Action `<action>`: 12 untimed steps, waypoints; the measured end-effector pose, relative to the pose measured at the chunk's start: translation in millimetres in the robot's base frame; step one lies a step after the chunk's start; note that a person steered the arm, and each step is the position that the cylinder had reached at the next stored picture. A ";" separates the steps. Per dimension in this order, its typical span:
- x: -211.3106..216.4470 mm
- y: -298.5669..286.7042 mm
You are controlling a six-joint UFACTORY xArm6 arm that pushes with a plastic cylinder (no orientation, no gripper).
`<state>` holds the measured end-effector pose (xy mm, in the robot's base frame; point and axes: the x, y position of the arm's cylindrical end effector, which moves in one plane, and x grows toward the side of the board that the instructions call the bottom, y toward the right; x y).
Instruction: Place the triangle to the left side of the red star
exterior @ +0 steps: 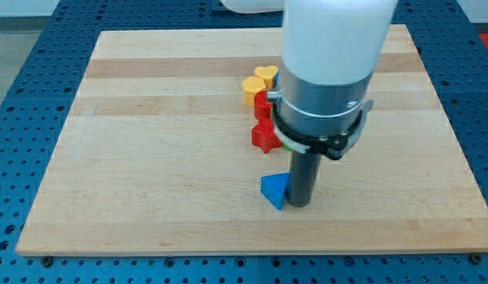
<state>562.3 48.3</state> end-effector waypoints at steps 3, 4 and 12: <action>-7.2 -43.4; -8.6 -69.5; -48.7 -84.7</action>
<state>513.6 -36.4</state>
